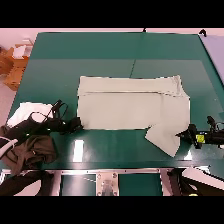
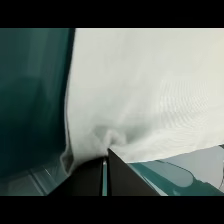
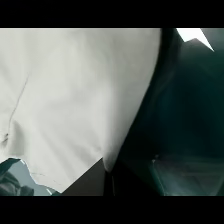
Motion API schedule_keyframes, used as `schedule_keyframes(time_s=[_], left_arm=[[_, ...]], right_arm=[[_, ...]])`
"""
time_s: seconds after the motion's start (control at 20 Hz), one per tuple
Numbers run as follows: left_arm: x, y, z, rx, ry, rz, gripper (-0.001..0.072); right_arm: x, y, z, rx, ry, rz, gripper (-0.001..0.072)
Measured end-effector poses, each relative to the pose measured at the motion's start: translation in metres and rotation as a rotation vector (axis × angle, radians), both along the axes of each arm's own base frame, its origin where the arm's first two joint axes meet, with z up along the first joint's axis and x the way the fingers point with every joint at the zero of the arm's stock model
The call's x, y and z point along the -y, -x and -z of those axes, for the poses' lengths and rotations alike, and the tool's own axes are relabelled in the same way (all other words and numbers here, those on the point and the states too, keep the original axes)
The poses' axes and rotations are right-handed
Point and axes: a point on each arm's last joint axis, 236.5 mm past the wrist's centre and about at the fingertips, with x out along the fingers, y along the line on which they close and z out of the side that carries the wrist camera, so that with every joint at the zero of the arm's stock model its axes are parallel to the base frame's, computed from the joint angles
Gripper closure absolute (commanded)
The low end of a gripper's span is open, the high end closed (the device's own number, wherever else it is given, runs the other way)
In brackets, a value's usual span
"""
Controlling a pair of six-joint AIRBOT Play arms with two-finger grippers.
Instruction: Fold the shirts.
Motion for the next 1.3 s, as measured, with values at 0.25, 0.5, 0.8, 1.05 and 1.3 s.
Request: schedule_keyframes(time_s=[0.25,0.5,0.8,1.05,1.3], left_arm=[[-0.002,0.013,-0.005,-0.044,-0.035,0.087,0.0685],[-0.032,0.034,-0.017,-0.094,-0.187,0.143,0.0685],[-0.048,0.039,-0.036,-0.106,-0.261,0.183,0.0686],[-0.049,-0.03,-0.08,0.043,-0.313,0.2,0.0686],[-0.042,-0.119,-0.108,0.138,-0.342,0.242,0.0685]], right_arm=[[0.008,-0.005,-0.011,0.0,0.006,0.021,0.0693],[0.025,0.025,-0.014,-0.165,0.085,0.047,0.0694],[0.027,-0.002,-0.037,-0.135,0.161,0.018,0.0693],[0.038,-0.077,-0.079,0.015,0.267,-0.06,0.0693],[0.045,-0.152,-0.1,0.106,0.311,-0.133,0.0692]])
